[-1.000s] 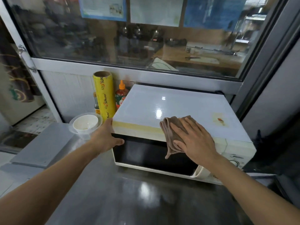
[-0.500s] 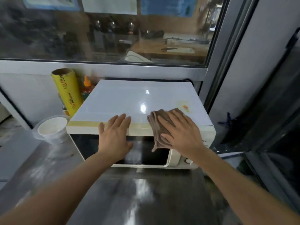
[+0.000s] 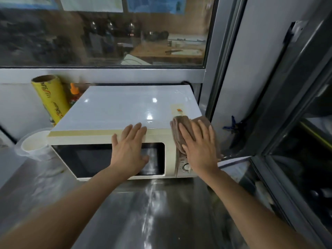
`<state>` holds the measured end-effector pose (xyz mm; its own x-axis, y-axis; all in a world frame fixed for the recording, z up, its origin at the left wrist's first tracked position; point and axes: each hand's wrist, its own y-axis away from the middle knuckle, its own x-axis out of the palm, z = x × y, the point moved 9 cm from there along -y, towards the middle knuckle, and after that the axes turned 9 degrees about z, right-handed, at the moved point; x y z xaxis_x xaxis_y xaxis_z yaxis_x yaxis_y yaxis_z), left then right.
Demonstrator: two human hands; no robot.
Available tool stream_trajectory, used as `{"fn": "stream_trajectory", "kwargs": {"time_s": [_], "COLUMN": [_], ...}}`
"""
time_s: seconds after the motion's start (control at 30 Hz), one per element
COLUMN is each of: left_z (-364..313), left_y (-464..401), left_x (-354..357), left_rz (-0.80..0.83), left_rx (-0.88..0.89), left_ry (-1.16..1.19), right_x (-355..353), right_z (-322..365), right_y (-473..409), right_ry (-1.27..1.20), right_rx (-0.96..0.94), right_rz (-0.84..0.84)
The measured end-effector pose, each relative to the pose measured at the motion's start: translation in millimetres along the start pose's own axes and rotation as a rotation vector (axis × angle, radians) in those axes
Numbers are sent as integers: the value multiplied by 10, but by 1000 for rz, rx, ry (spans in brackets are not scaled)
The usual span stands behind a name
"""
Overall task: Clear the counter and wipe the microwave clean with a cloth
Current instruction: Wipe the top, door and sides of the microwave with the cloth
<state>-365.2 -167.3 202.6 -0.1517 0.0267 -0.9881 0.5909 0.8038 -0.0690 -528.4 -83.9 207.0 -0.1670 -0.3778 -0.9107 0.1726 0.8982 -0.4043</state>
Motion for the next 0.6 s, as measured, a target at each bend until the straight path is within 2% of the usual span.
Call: {"fn": "stream_trajectory", "kwargs": {"time_s": [0.1,0.2,0.3,0.4,0.43,0.5,0.6], "left_z": [42,33,-41,-260,-369,-538,-783], "left_y": [36,55,75,150,182,220,230], "left_x": [37,18,-48,-200,-261,-355,-366], "left_rz": [54,101,124,30,-10,-3,216], "left_rx": [-4,-17,-43,6,40,52,-23], "left_ry": [-53,-33,11,78,137,465,1029], "right_x": [88,194,73,-254,-377,-578,-739], "right_z": [-105,-371,-534,-540,-541,-505,-315], "right_y": [41,171,237,222,228,247,256], "right_ry": [-79,-271,-389,-556,-629,-746,-887], "right_rx": [-74,19,82,74,82,97,65], "right_rz": [106,237,234,136,98,76,183]}}
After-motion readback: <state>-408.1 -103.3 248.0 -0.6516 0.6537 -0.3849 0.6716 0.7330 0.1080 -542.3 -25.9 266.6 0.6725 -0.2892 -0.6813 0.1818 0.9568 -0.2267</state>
